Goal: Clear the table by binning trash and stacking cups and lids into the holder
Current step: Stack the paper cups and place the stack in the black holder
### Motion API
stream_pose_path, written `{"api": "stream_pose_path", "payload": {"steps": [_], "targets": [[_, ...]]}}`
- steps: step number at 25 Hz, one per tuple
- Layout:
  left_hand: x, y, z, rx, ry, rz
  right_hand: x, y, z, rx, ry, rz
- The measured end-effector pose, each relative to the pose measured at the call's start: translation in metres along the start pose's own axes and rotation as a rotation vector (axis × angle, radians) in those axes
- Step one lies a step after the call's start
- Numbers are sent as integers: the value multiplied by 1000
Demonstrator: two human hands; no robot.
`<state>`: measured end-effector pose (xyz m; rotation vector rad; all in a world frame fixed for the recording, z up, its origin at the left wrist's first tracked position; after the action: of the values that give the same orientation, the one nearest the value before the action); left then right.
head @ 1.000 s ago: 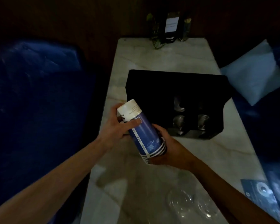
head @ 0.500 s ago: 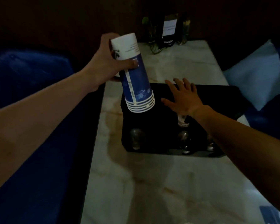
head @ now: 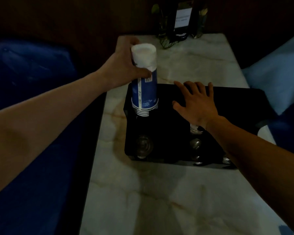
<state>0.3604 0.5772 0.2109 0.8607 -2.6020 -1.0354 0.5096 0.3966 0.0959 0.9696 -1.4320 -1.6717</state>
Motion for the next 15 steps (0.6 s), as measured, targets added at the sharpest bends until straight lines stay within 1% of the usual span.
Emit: {"api": "stream_pose_path", "payload": {"steps": [3, 7, 9, 13, 15], "targets": [[0, -17, 7, -160, 5, 12, -1, 1, 0, 2, -2, -22], [5, -35, 17, -211, 36, 125, 0, 2, -1, -9, 1, -24], [7, -43, 22, -286, 18, 185, 0, 1, -1, 1, -1, -14], [9, -55, 29, -441, 14, 255, -1, 0, 0, -1, 0, -13], [10, -60, 31, -545, -16, 284, -1, -1, 0, 2, -8, -16]]}}
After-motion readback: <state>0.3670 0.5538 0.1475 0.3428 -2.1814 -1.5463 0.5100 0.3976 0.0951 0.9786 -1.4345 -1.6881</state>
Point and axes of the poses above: each hand's wrist, its own x-axis away from the middle knuckle, its own y-axis out of the back of the hand, z = x × y, the point moved 4 cm from there along -x, towards the middle knuckle, and after that the axes turned 5 degrees about y, right-handed, at the moved point
